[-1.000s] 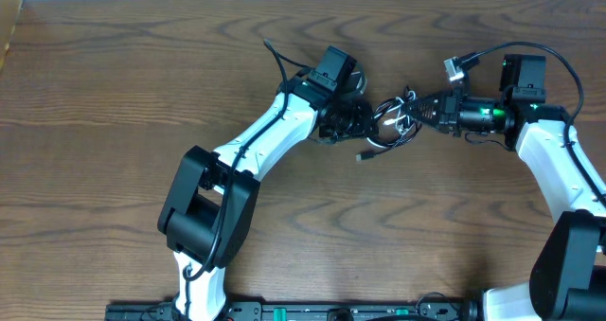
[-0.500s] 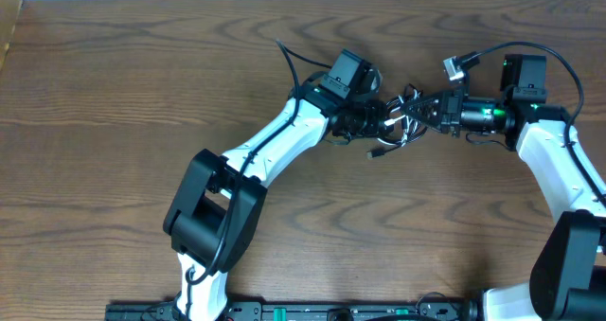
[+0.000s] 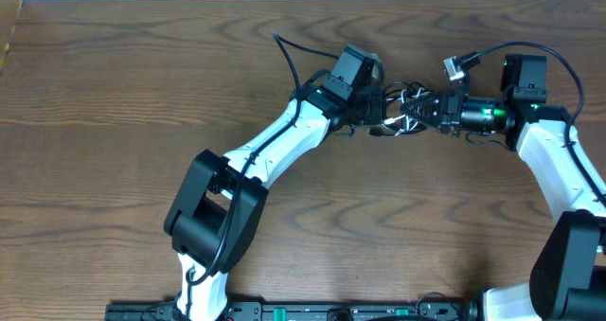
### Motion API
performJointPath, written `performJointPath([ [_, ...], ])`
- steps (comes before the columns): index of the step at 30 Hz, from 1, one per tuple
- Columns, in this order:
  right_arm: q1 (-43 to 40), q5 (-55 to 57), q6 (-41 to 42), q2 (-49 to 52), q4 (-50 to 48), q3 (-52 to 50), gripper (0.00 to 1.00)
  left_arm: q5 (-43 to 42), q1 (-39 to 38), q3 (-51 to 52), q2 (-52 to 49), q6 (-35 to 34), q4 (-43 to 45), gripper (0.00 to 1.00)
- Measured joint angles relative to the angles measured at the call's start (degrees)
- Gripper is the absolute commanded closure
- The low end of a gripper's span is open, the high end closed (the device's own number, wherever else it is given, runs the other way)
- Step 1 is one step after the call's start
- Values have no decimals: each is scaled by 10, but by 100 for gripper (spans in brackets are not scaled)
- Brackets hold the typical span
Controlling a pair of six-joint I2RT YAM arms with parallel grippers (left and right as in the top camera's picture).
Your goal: Untangle cables
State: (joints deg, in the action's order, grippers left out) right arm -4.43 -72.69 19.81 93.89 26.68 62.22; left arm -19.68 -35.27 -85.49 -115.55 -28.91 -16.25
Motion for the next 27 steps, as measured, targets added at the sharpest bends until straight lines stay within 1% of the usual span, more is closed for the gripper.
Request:
performJointPath([
  [4,-5,8,-12,0,1,0,99,3,6,0,0,7,-5,93],
  [8,-22,49,-17,0,15,0,99,3,27,0,0,13,-41,92],
  [12,-45,134,-20,0,56,0,99,3,58,1,3,41,-95,93],
  [15,-56,207,-22,0,81,0,99,5,75,4,21,78,-141,93],
  [20,-58,330,-27,0,123,0,99,5,78,5,77,136,-186,92],
  [24,-58,408,-37,0,155,0,98,6,76,5,117,158,-207,92],
  [25,-58,422,-39,0,161,0,96,6,76,5,125,160,-210,93],
  [26,-58,433,-41,0,164,0,86,6,76,5,131,162,-213,93],
  [27,-58,440,-45,0,165,0,81,5,76,5,137,165,-214,92],
])
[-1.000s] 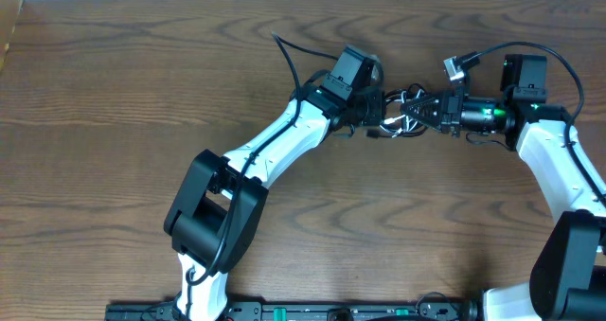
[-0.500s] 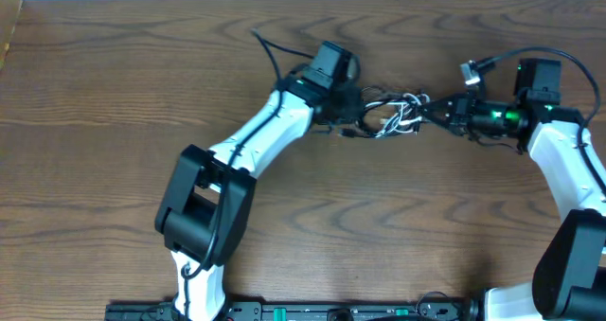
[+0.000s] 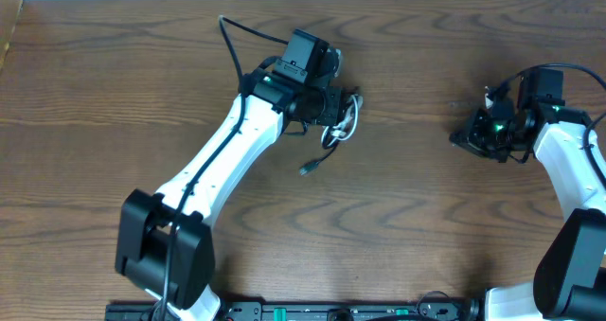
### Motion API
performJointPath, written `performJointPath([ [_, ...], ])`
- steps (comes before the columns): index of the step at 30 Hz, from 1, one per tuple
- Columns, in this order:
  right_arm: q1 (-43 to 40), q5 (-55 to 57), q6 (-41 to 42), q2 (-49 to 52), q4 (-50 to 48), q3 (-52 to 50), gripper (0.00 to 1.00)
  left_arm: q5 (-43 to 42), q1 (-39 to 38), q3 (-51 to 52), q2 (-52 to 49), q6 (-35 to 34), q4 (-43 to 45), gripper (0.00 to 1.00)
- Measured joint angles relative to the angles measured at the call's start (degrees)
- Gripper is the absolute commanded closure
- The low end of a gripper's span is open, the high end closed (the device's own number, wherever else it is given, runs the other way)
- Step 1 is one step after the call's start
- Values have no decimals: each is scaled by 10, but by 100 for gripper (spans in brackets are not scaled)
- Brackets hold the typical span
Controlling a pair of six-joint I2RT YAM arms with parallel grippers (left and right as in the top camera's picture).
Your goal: Untangle cables
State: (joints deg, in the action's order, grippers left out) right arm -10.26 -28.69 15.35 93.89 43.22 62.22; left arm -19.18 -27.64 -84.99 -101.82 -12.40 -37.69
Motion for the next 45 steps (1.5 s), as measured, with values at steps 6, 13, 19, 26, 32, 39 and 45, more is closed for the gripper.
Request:
performJointPath([
  [6,3,-94,-78,0,-33,0,54,-22,0,0,43,7,-3,93],
  [13,29,-274,-114,0,-98,0,49,-55,0,0,96,7,-4,92],
  [19,81,-313,-64,0,-153,0,48,-71,0,0,106,7,-12,92],
  [26,152,-266,36,0,-220,0,54,-77,0,0,106,7,-15,93],
  [32,200,-186,120,0,-230,0,58,-77,0,0,106,7,-22,93],
  [39,255,-74,190,0,-220,0,64,-77,0,0,106,7,-22,93],
  [45,276,-14,223,3,-227,0,65,-77,0,0,106,7,-23,92],
])
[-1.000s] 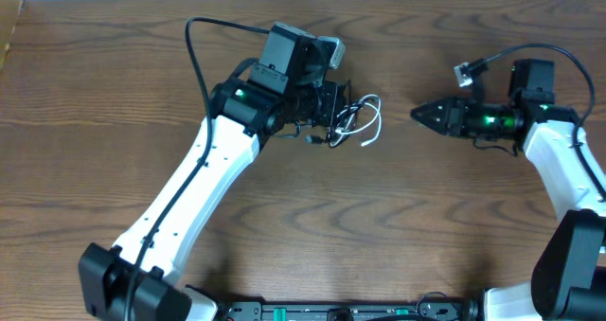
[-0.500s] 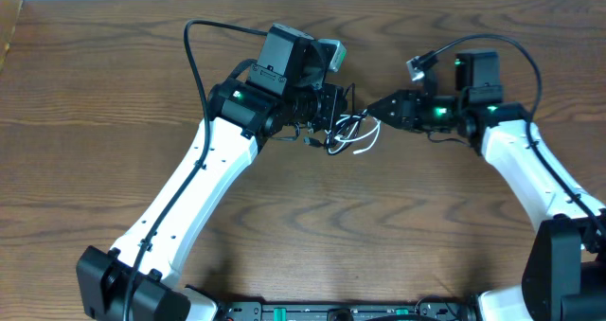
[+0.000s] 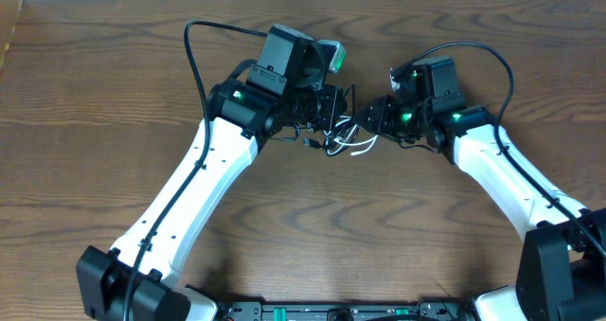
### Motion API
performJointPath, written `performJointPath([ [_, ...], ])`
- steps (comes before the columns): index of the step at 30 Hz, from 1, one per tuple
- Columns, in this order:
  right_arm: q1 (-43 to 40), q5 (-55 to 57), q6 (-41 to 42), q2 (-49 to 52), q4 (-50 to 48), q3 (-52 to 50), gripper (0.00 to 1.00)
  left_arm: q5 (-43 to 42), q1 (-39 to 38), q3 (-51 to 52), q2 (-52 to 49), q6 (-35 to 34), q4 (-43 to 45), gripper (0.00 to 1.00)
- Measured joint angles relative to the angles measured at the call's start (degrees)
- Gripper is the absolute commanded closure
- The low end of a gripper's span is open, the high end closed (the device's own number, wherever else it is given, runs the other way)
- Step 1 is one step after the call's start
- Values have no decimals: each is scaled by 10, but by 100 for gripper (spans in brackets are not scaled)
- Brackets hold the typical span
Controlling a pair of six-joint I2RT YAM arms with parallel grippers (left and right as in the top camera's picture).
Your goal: Untangle cables
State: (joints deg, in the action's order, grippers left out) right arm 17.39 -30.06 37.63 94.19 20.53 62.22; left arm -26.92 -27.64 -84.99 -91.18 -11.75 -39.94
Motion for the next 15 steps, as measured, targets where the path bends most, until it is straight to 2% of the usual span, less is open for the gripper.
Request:
performJointPath([
  [11,12,12,35,46,-72,0,63,0,0,0,0,0,-1,93],
  [15,24,13,40,48,-75,0,72,0,0,0,0,0,-1,93],
])
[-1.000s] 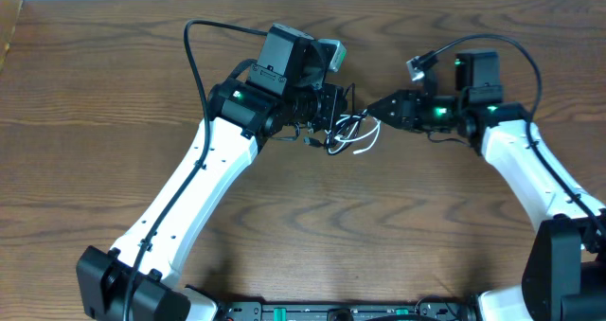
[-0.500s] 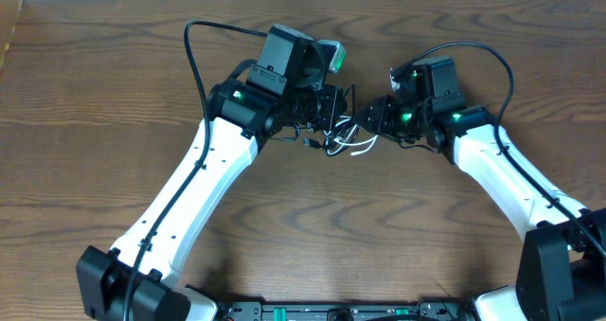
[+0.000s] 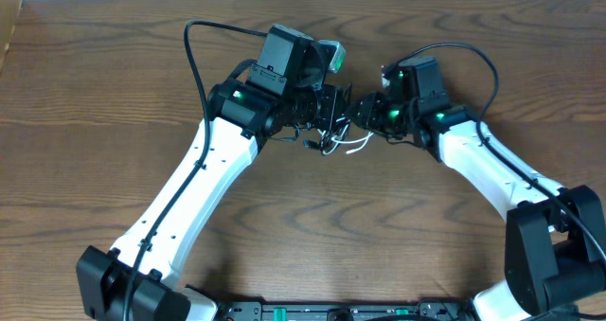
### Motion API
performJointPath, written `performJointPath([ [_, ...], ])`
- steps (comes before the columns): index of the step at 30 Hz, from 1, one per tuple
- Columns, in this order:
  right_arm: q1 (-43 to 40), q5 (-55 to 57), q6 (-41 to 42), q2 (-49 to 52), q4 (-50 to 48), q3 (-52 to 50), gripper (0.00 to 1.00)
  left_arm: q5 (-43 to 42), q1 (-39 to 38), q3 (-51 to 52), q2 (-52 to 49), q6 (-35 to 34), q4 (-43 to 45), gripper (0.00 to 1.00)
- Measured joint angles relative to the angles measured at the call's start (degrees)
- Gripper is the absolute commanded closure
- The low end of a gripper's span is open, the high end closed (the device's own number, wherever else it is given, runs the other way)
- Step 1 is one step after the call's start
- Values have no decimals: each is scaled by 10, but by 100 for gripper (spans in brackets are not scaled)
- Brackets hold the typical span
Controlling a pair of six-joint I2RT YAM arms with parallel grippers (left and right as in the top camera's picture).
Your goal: Untangle cables
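A small tangle of white and black cables [image 3: 343,143] hangs at the far middle of the table. My left gripper [image 3: 330,110] holds it from the left and looks shut on its upper part. From the right, my right gripper [image 3: 361,112] has its fingertips right against the same bundle, almost touching the left fingers. Its dark fingers blend with the cables, so its jaw state is unclear. White loops and a loose end stick out below and between the two grippers.
The wooden table [image 3: 114,94] spreads to all sides. Both white arms reach in from the near edge, the left arm [image 3: 189,198] diagonally and the right arm [image 3: 492,169] from the right. A black wrist lead [image 3: 194,56] arches over the left arm.
My right gripper has moved a little to the left, closing the gap to the left gripper and the bundle. The left gripper and the cables have barely moved.
Both grippers first met at a tangle at the far right-middle. Then they were far apart: the left held a white cable bundle with a dangling plug, and the right was at the far right. By now both have come together at the bundle.
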State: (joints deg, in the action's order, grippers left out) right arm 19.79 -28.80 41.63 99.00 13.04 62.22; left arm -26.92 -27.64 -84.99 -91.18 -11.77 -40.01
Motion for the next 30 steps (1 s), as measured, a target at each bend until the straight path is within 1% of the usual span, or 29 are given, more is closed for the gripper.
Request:
performJointPath([
  [5,15,-1,3,27,0,1,86,0,0,0,0,0,0,93],
  [8,17,-1,6,56,8,1,99,0,0,0,0,0,0,92],
  [12,16,2,7,84,25,1,99,-1,9,0,0,0,12,93],
  [18,6,16,-1,86,69,2,99,-2,49,0,14,0,14,93],
  [23,-13,29,-25,86,96,2,99,-2,78,0,75,-4,13,93],
  [27,-29,32,-48,86,119,2,99,-2,84,0,130,-11,13,93],
  [30,-40,20,-75,86,116,2,99,-2,84,0,161,-20,14,93],
])
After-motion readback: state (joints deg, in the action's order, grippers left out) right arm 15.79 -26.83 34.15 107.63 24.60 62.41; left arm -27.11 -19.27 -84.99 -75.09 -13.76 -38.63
